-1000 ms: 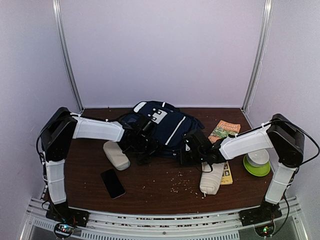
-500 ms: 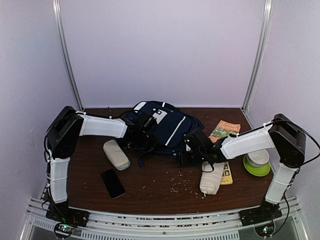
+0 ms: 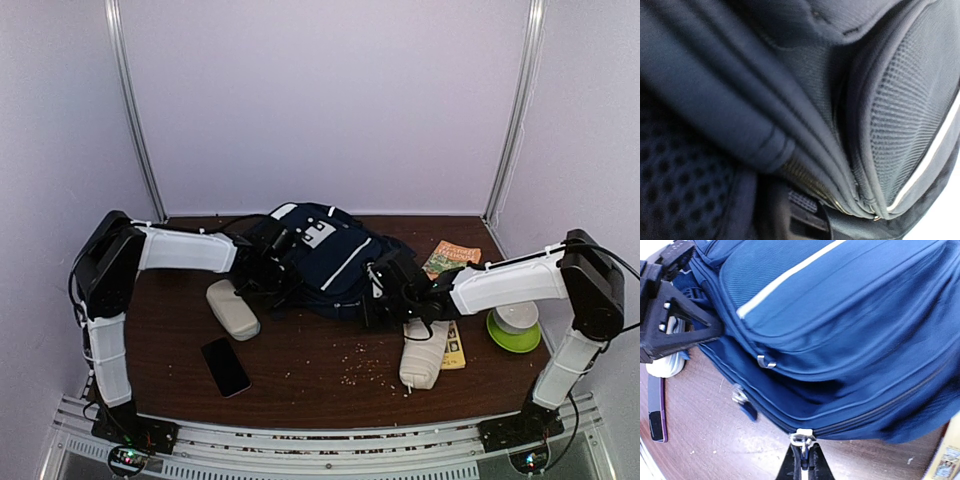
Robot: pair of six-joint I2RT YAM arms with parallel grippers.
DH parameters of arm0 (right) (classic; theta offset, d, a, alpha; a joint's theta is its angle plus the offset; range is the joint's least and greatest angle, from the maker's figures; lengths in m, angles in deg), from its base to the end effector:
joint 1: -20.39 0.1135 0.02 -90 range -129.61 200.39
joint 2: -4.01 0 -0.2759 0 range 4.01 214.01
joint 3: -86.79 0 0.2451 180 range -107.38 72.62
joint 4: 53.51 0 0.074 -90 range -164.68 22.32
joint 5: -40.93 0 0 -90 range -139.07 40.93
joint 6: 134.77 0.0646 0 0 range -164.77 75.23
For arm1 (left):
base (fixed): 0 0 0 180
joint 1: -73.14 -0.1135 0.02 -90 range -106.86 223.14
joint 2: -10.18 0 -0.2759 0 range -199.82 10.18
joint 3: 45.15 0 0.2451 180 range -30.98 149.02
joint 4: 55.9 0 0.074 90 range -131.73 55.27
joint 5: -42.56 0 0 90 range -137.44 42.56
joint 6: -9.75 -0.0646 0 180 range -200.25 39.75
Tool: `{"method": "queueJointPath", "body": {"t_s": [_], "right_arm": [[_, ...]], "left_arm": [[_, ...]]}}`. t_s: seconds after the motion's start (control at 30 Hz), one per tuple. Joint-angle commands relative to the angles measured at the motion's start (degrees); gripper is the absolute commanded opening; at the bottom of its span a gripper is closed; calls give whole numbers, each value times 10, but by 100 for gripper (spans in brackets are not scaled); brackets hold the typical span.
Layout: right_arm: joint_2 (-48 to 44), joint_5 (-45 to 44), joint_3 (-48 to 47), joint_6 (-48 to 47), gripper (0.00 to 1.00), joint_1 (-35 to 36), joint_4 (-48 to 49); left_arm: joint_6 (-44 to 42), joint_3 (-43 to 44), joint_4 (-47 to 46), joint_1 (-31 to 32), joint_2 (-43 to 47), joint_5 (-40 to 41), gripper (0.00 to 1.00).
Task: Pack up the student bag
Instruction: Unzip the student bag at the center of the board.
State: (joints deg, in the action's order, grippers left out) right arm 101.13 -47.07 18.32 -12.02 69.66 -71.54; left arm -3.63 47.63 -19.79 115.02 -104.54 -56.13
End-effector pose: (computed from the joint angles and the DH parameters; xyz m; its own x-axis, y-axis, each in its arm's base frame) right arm 0.2360 0.2776 0.1689 -0.8174 -0.1207 -0.5633 -0.3933 0.8314 0.3925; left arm 0.3179 -0.2981 0.1556 -0.8461 -0.5330 0.0023 -0.4481 0.7090 -0.5445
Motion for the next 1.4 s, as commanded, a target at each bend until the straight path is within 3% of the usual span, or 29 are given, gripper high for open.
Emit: {"method": "queueJointPath", "body": {"t_s": [0.0,0.33,0.63,0.83,1.13,1.2,1.37], "right_arm": [[-33,-37,-8,-7,0,-5,-50],[-36,-74,12,37,0,-61,-54],[-53,-58,23,33,0,-93,-52],[-72,-26,44,35,0,-71,-36],[-40,-19,26,75,0,-3,-18],[-32,-18,14,80,0,5,-17],[-23,-15,-3,83,0,11,-9]], "left_arm": [[-60,-19,13,-37,49,55,0],[-159,-23,23,-57,81,65,0],[-309,27,70,-79,91,57,0],[-379,62,75,-115,89,37,0],[-416,123,53,-131,-7,-33,2],[-406,102,39,-131,4,-39,15],[-387,19,27,-131,88,-25,75]]}}
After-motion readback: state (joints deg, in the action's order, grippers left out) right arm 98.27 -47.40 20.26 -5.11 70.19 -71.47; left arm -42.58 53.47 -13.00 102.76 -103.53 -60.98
